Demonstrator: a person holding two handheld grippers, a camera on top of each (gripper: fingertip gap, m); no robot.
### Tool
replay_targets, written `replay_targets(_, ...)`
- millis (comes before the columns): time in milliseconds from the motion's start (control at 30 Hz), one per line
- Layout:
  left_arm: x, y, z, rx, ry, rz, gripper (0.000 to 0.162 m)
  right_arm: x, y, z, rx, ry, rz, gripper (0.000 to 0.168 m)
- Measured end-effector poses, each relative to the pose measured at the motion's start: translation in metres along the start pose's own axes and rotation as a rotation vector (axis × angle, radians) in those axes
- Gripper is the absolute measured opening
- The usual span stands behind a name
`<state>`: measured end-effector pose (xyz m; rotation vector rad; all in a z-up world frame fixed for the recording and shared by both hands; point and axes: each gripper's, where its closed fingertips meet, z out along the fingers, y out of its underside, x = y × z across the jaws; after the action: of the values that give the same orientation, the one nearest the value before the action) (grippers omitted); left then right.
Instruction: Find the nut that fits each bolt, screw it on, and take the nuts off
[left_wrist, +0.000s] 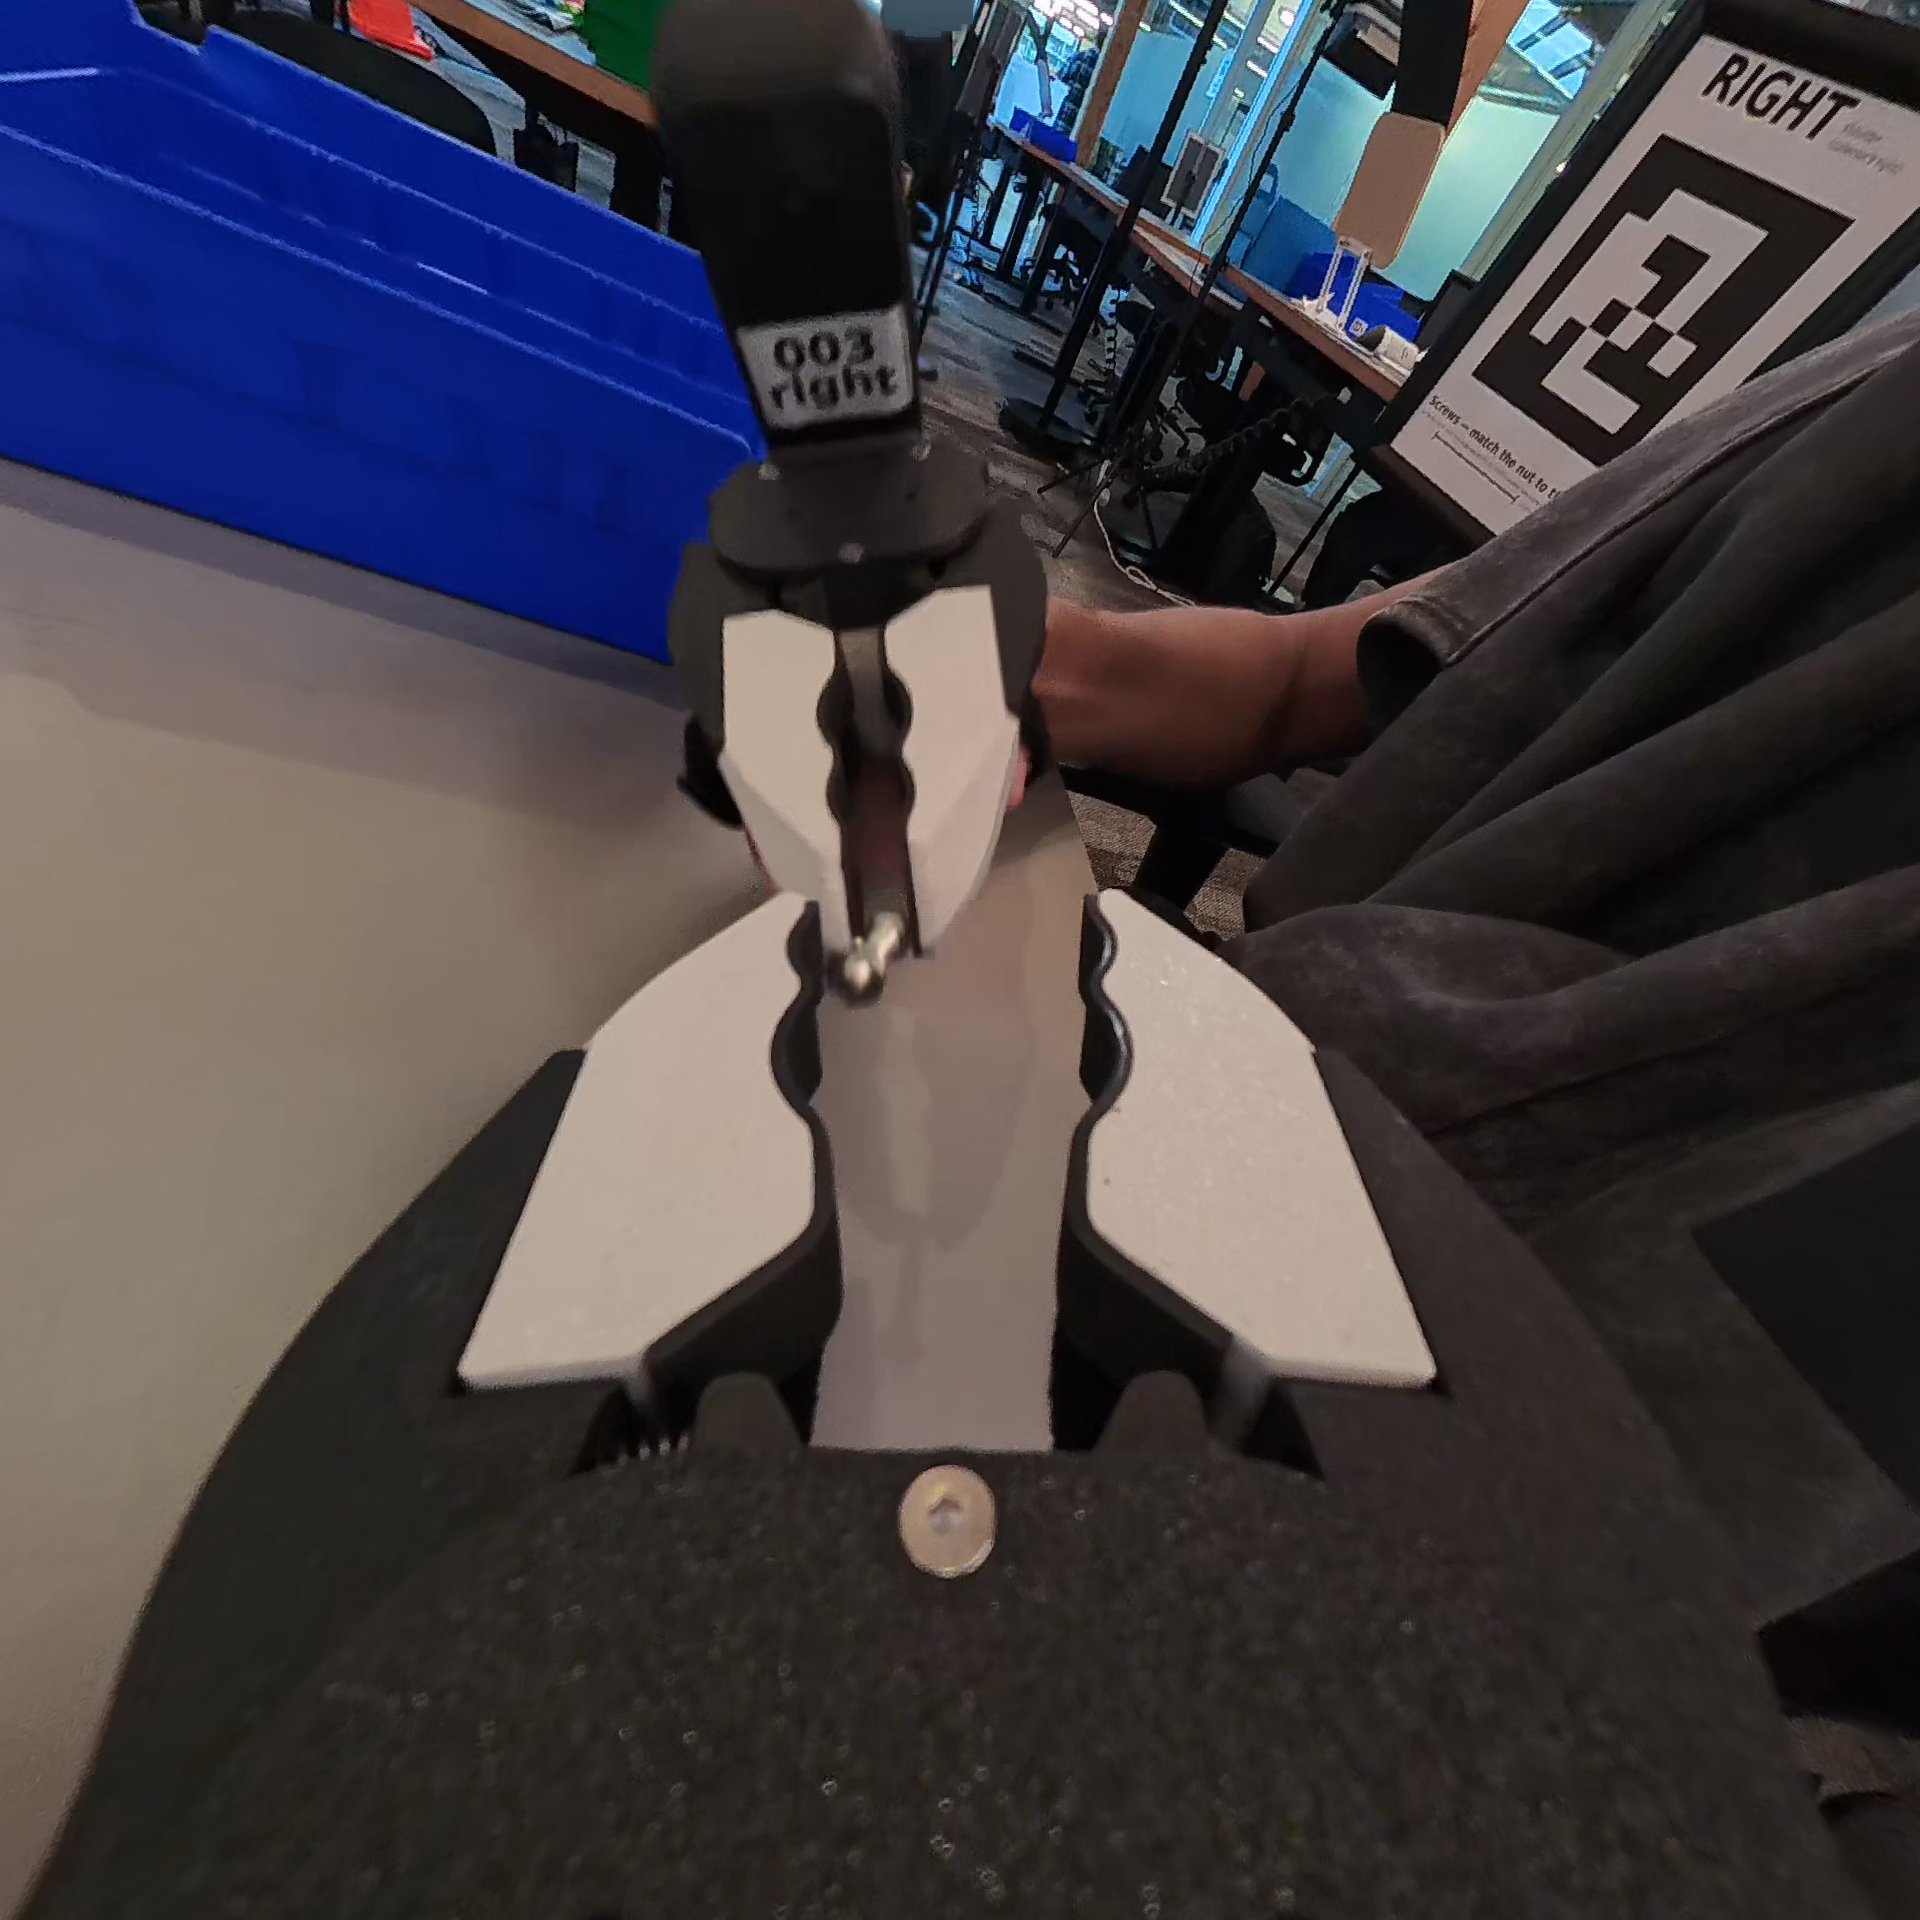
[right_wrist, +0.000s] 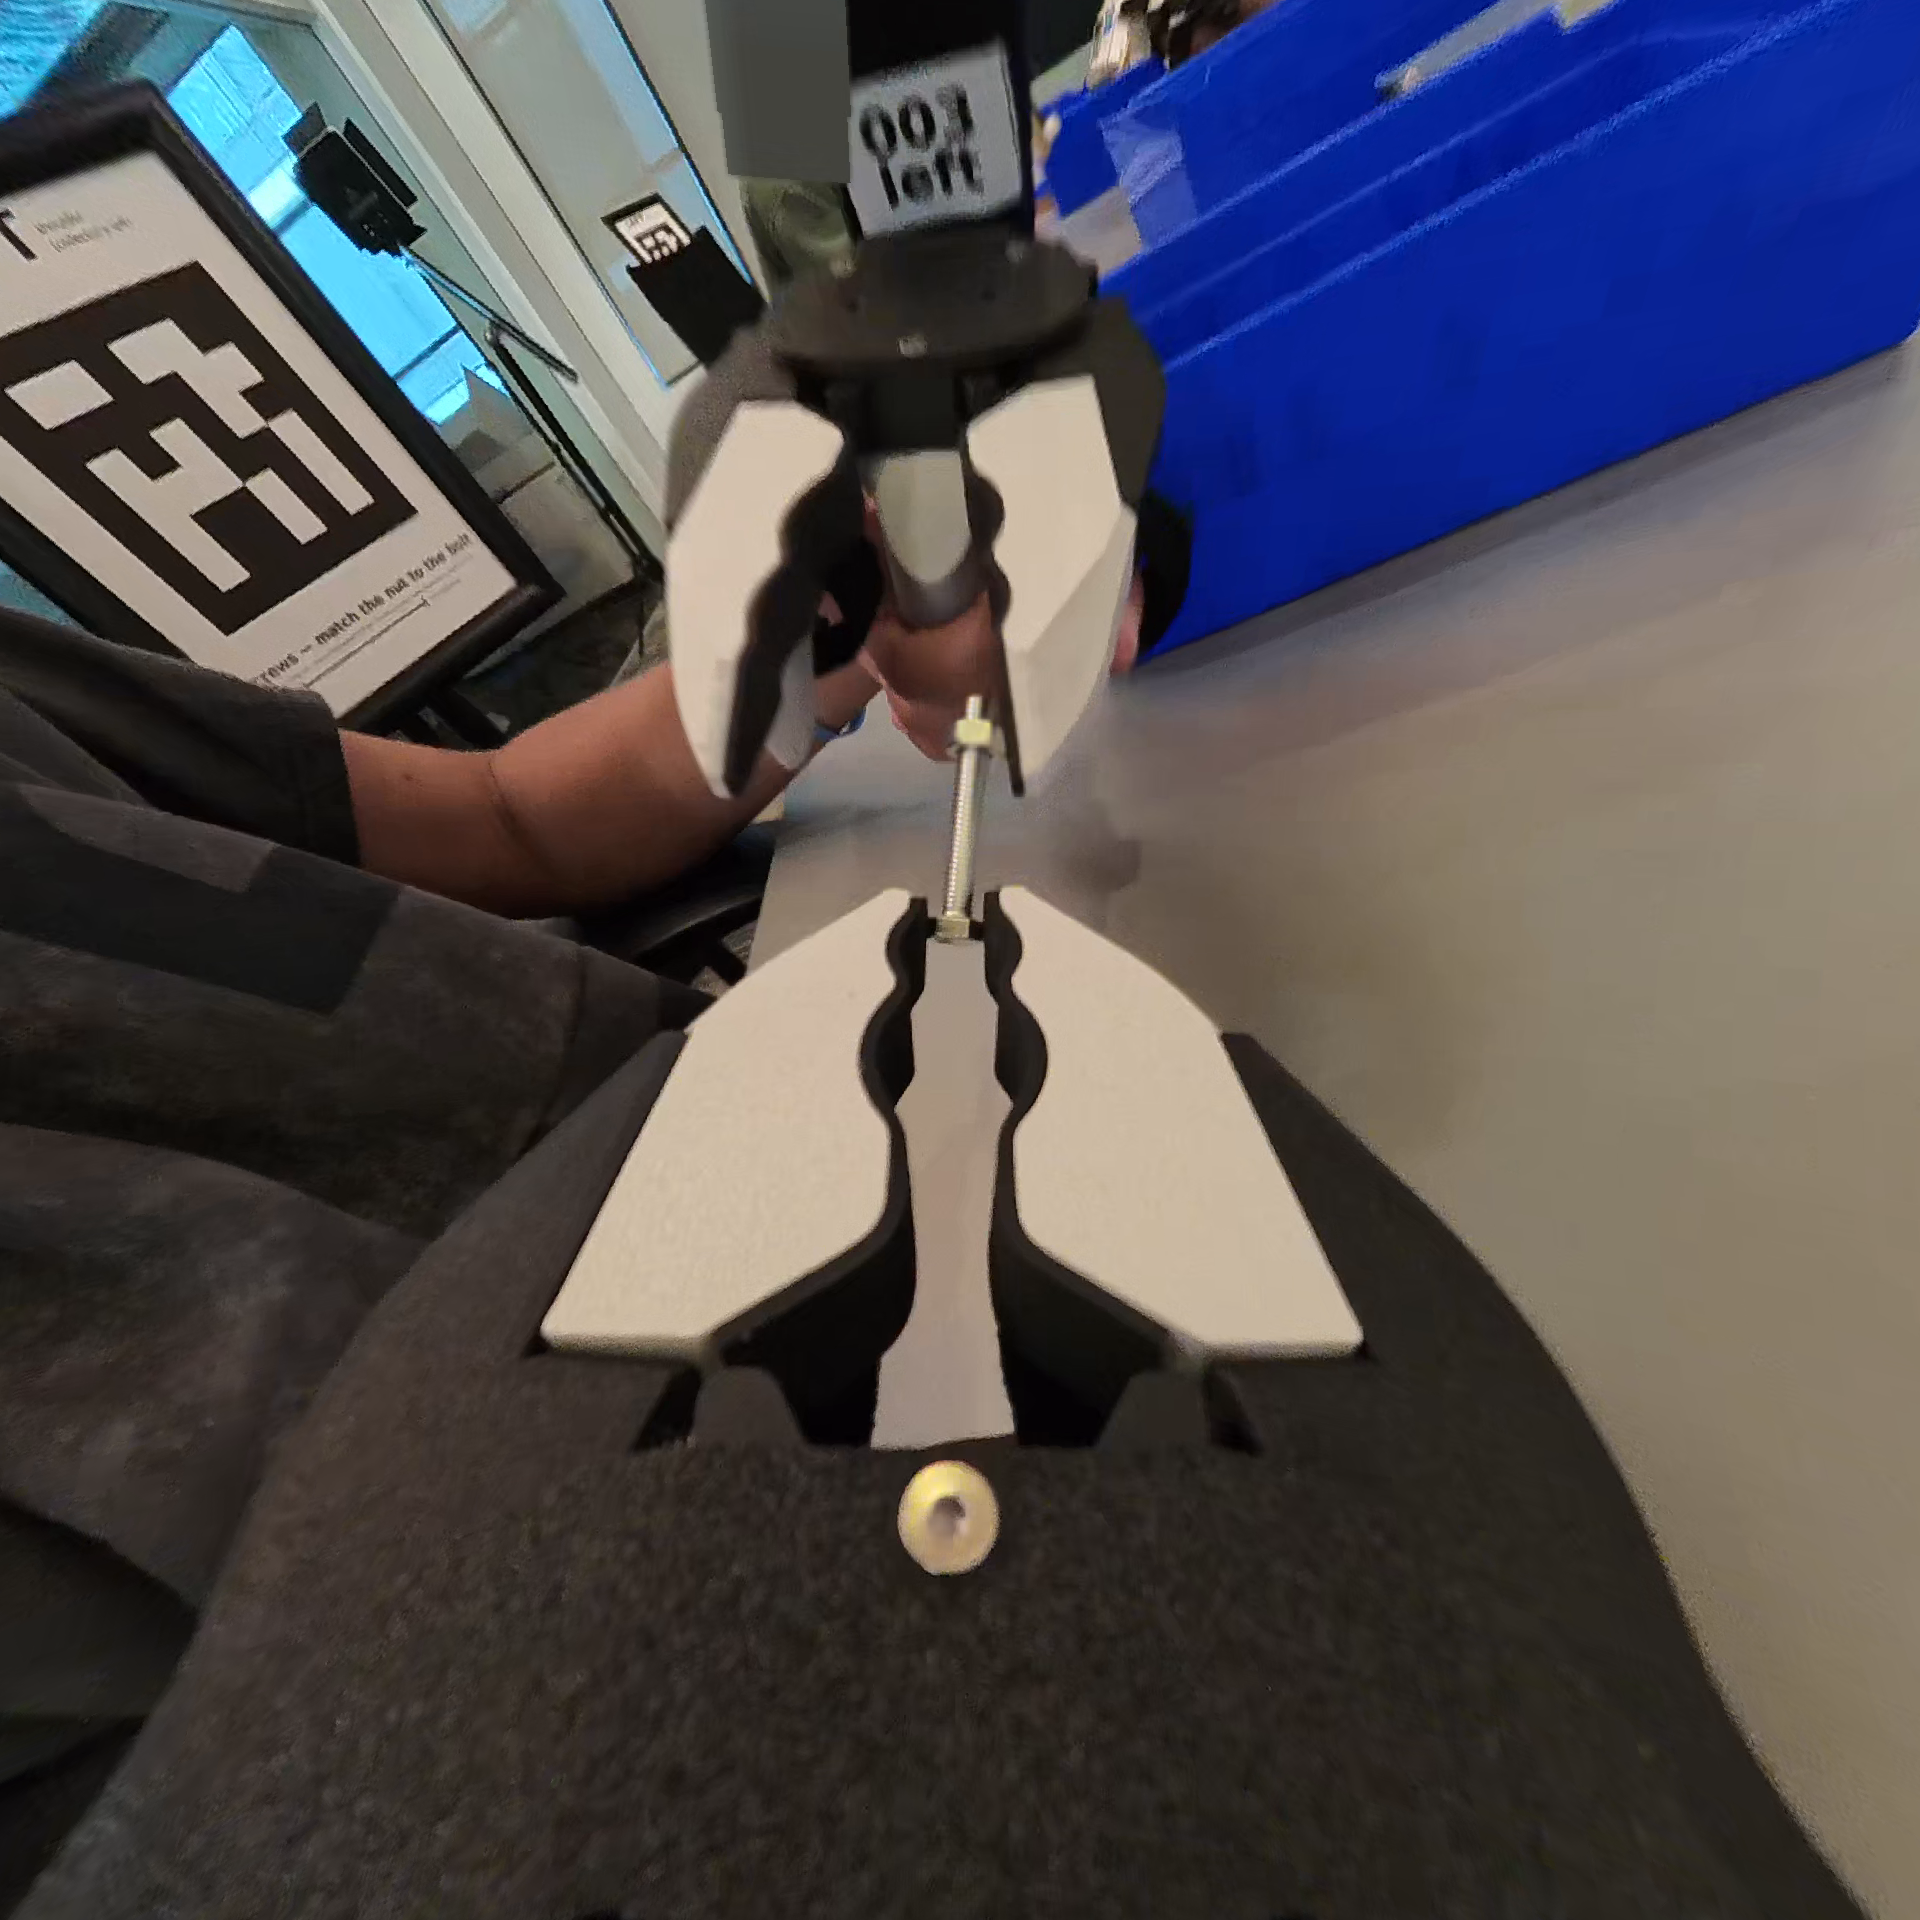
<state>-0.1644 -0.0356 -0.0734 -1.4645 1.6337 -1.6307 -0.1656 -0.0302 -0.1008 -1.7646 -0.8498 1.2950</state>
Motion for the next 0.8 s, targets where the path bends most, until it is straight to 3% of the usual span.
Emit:
replay_targets(100, 0.002, -0.004, -0.001, 0.018, 0.013, 0.001, 0.046, -0.003, 0.012, 0.011, -0.042, -0.008, -0.004, 0.011)
replay_targets(300, -0.005, 0.002, -0.003, 0.008, -0.013, -0.017, 0.047, -0.005, -0.013, -0.007, 0.027, 0.01, -0.031, 0.011)
replay_targets(533, 0.002, -0.006, 0.003, 0.047, -0.014, 0.0, 0.046, 0.004, 0.016, 0.009, -0.073, 0.029, -0.017, 0.011)
replay_targets(633, -0.022, -0.021, -0.005, 0.242, -0.203, -0.038, 0.044, 0.006, 0.007, 0.0, -0.066, 0.083, -0.06, 0.011)
replay_targets(800, -0.088, -0.003, -0.052, 0.53, -0.791, -0.164, 0.043, 0.02, 0.0, -0.013, -0.08, 0.218, -0.098, 0.011)
